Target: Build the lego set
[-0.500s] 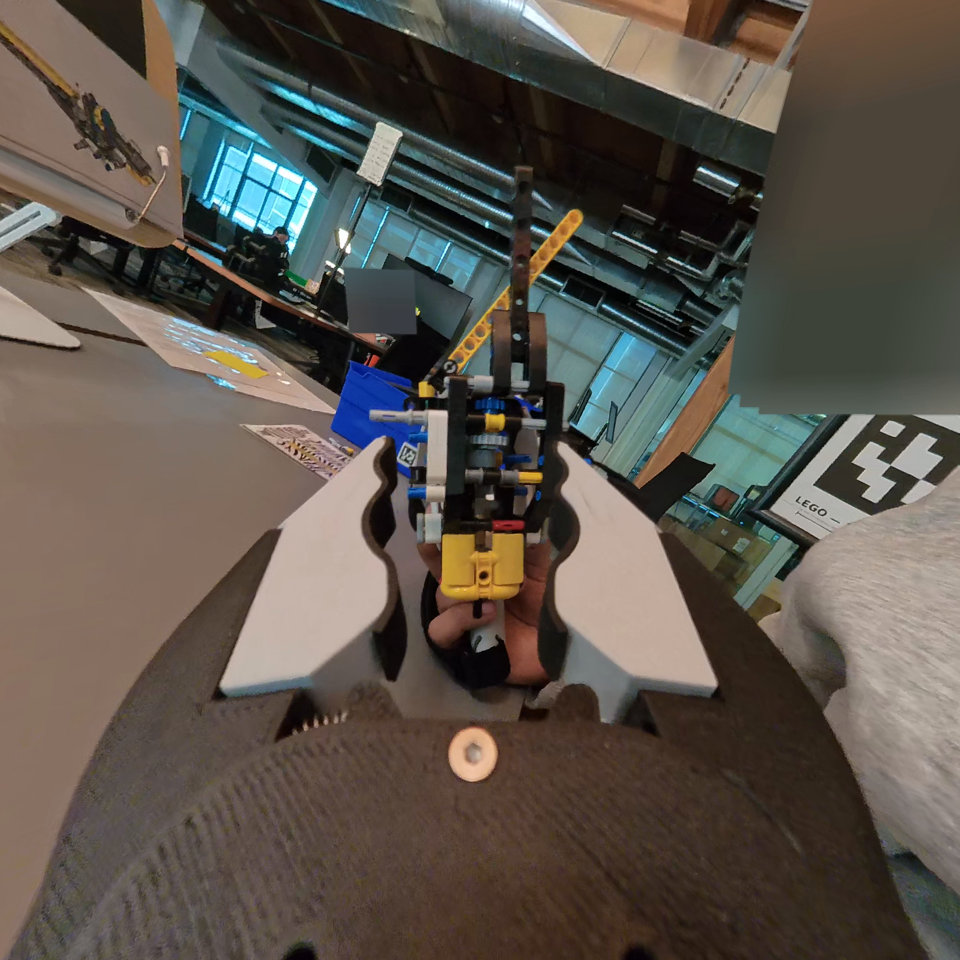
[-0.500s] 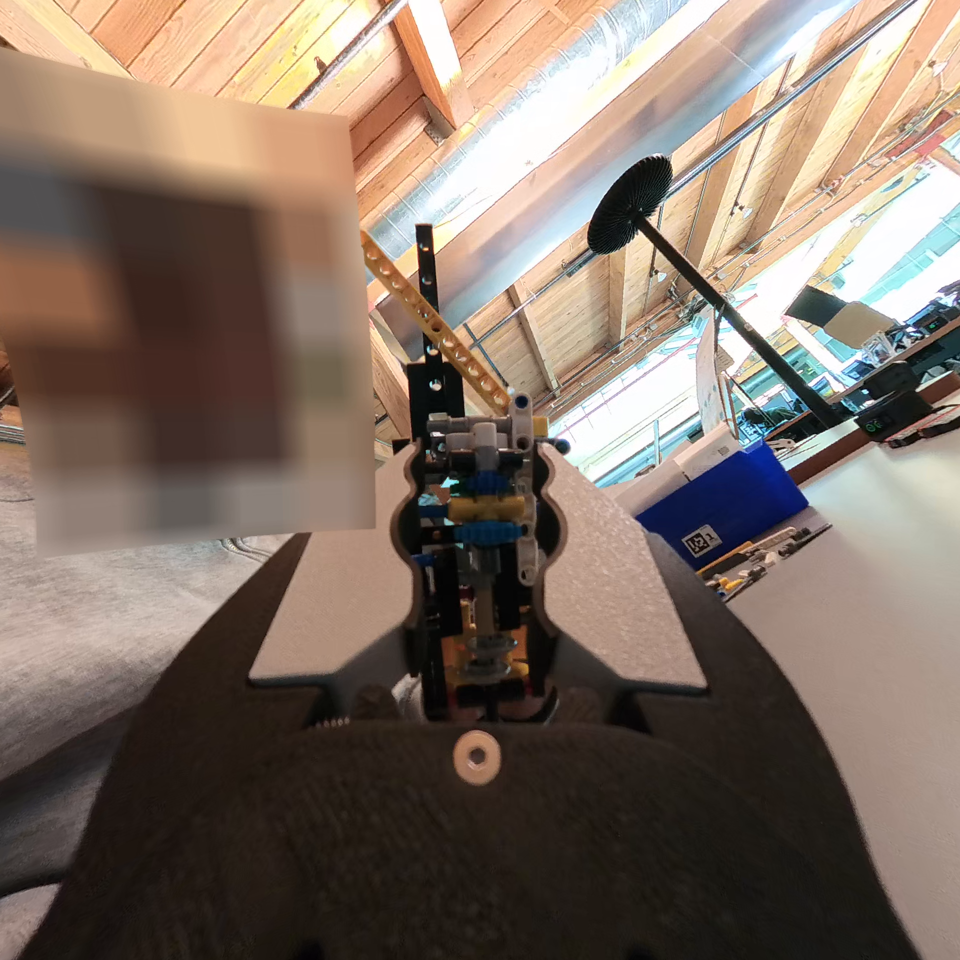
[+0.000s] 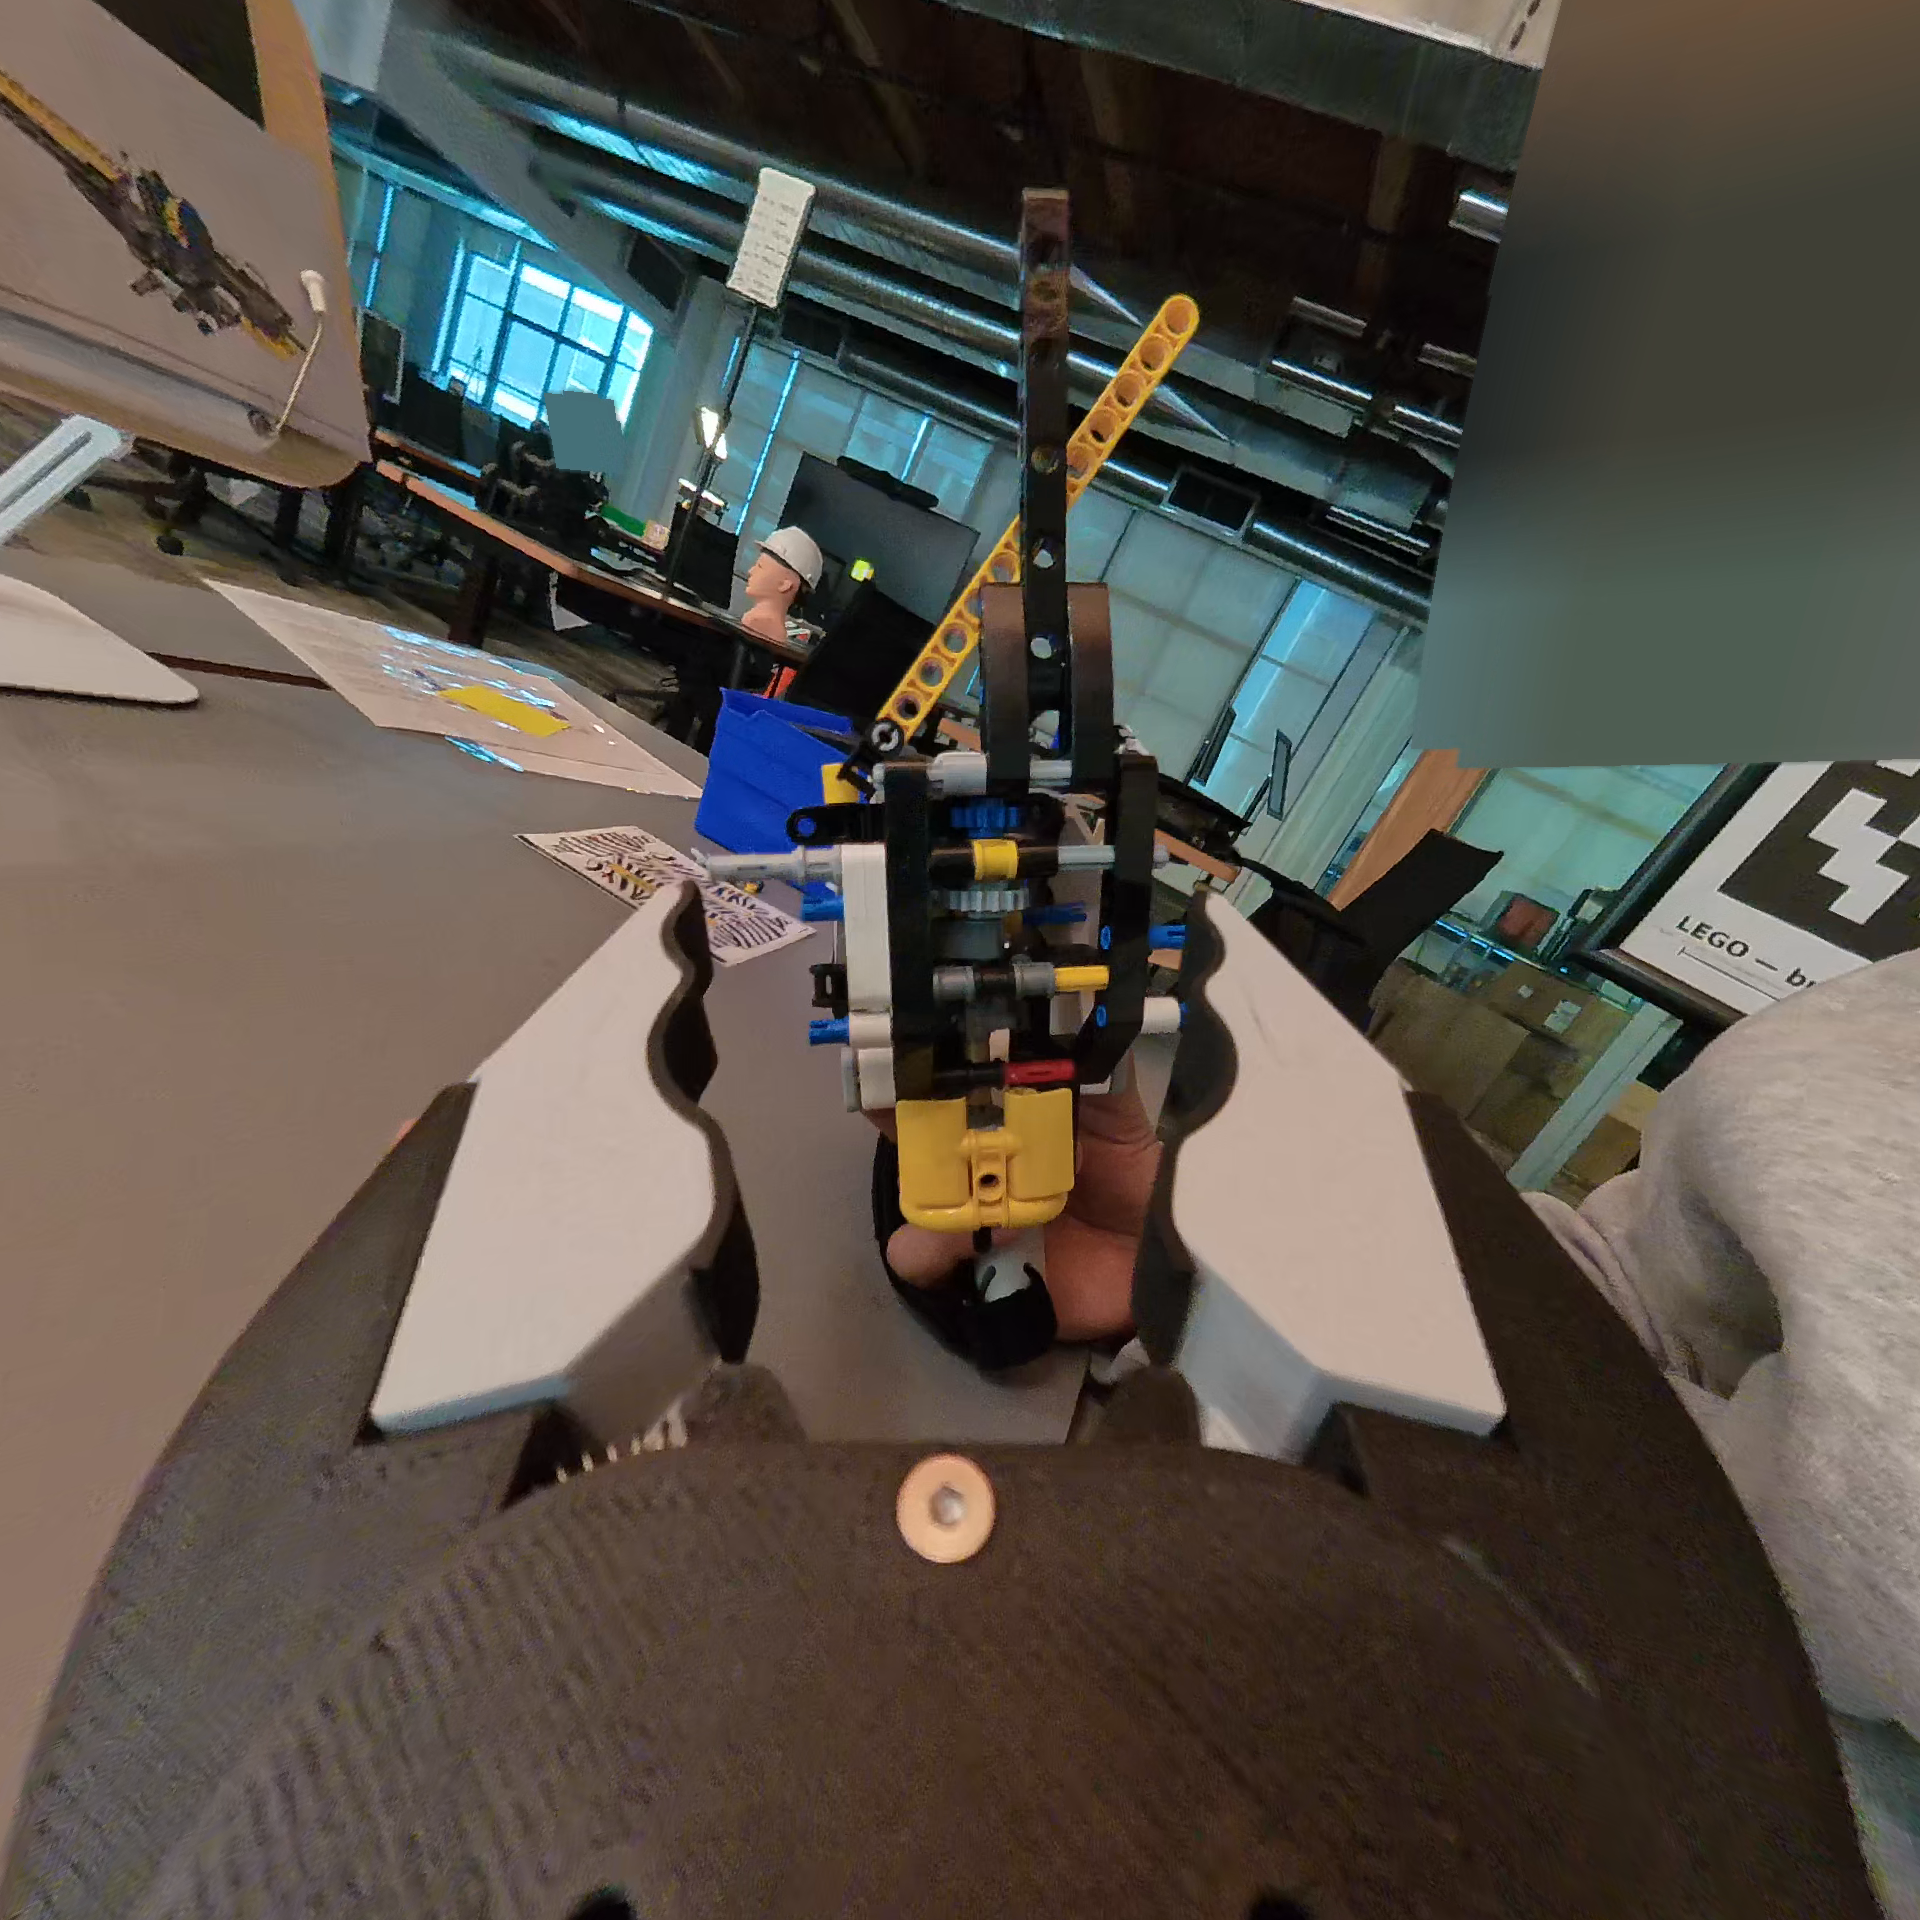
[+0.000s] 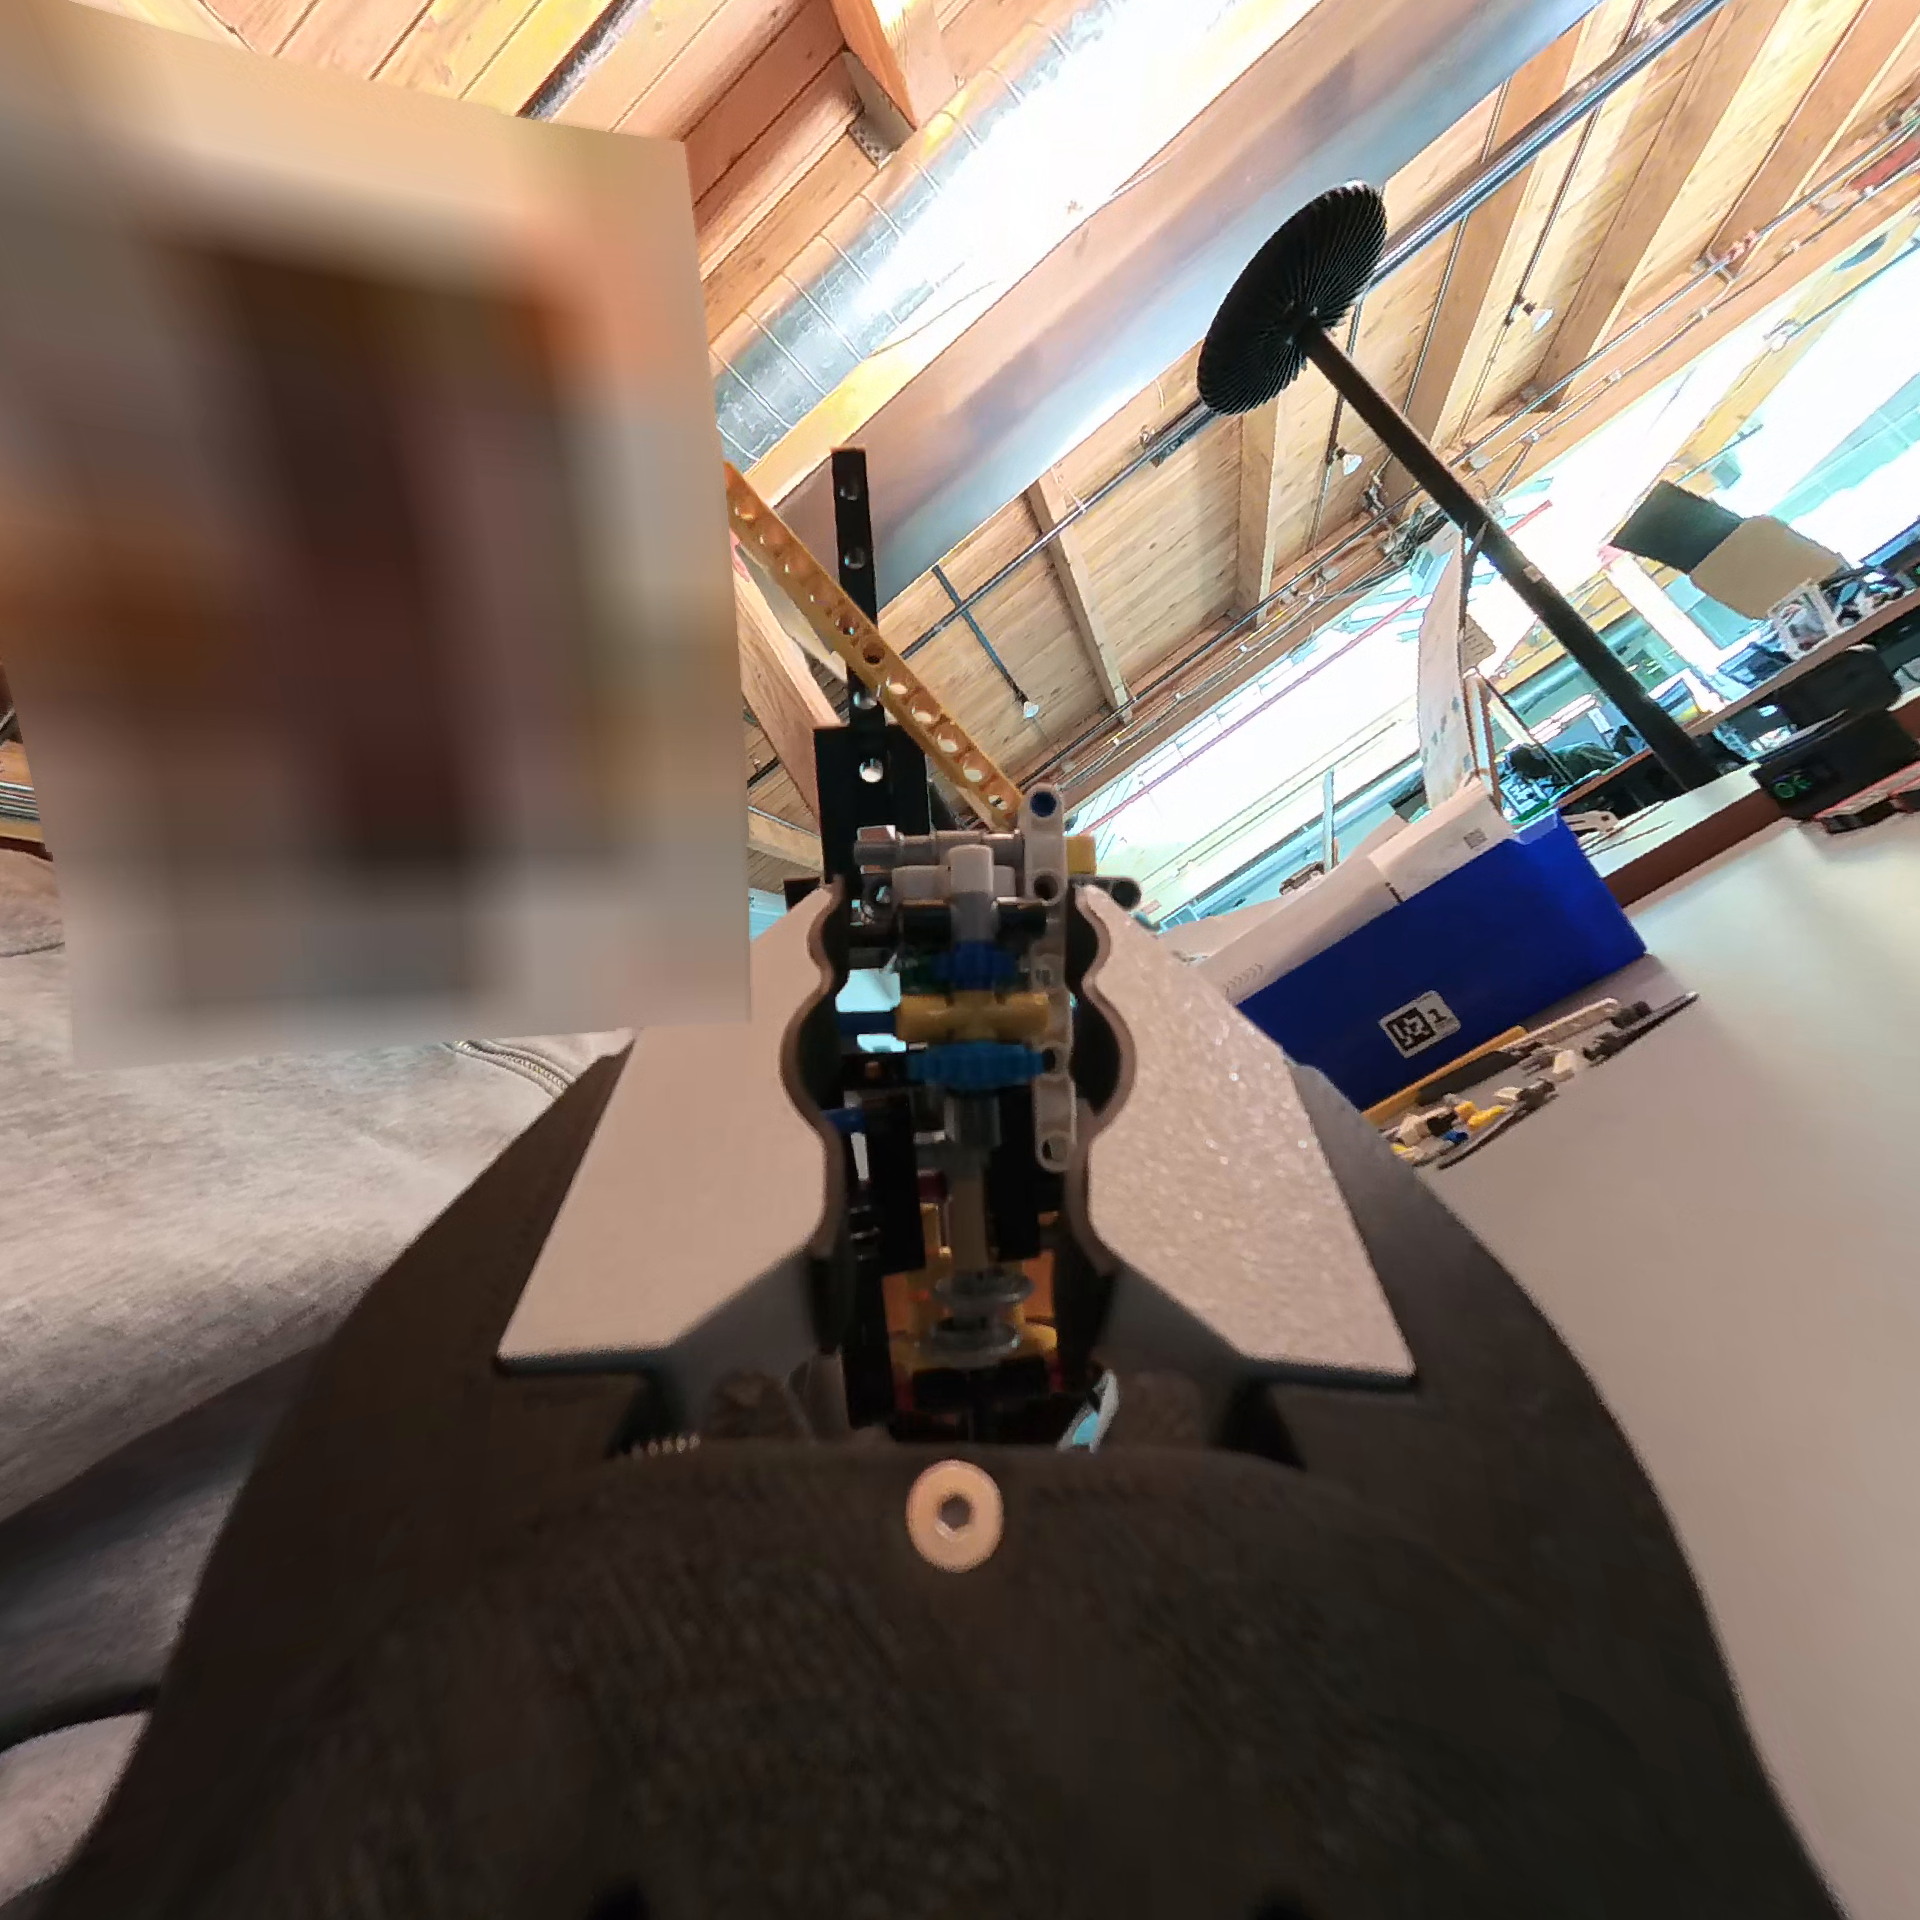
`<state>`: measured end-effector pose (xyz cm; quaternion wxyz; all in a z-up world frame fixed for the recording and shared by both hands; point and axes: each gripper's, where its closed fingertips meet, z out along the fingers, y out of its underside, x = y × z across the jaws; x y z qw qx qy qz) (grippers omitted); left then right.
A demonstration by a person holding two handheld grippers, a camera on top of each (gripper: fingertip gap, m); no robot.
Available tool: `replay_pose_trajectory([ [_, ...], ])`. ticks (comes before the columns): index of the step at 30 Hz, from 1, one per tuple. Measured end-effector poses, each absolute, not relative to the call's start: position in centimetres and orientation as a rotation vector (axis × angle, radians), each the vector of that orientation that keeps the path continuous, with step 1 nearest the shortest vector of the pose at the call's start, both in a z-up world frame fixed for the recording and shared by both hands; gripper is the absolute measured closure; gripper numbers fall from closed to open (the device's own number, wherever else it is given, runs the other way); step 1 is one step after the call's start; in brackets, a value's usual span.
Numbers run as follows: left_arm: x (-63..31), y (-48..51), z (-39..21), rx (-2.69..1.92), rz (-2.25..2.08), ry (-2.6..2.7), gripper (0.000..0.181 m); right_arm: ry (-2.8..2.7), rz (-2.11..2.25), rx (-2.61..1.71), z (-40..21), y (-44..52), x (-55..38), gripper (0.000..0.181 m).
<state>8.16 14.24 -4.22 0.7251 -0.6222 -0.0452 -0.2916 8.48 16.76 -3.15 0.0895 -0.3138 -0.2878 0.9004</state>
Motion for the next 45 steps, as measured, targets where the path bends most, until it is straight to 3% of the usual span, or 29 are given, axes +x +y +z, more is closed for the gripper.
replay_pose_trajectory([
  [12,7.1,13.6,-3.6,-1.33,-0.571,-0.086,0.127,-0.84,2.832,-0.91,-2.8,16.3,8.9,0.142],
  [45,7.3,13.9,-4.0,-1.354,-0.558,-0.093,0.139,-0.856,2.855,-0.886,-2.6,16.0,9.1,0.143],
])
